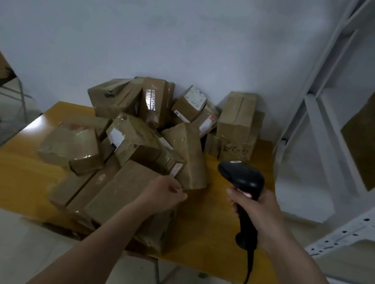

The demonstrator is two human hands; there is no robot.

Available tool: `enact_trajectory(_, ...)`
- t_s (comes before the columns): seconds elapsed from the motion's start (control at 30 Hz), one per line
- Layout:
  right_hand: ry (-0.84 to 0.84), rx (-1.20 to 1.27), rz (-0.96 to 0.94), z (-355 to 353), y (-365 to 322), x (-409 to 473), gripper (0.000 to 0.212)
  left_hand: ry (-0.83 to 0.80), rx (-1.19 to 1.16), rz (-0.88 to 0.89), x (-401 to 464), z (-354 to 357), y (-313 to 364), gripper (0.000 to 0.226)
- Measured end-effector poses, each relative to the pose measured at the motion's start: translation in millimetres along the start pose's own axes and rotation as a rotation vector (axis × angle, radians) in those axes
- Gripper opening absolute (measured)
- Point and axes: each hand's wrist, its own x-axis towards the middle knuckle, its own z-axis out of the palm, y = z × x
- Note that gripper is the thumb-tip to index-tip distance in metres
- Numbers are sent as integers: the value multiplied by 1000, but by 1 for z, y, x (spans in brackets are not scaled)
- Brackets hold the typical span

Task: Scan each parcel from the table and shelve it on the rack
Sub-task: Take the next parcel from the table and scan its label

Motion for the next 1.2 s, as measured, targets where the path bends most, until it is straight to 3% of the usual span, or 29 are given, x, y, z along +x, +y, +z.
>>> enact_trajectory(0.17,107,59,-1,-8,-7,32,12,-75,-17,-19,44,-2,11,47)
enact_trajectory(0.4,130,163,-5,-26,-26,99,19,-38,-84,-63,105,-1,53,59)
enact_trajectory(0.6,153,206,-2,-47,-41,155,20,85,14,-63,181,10,122,98)
enact_trajectory(0.87,238,210,36,-68,-37,192,8,206,136,-104,252,43,184,127)
enact_trajectory(1.2,194,229,104,-61,-28,192,12,250,-24,-170,266,48,178,120)
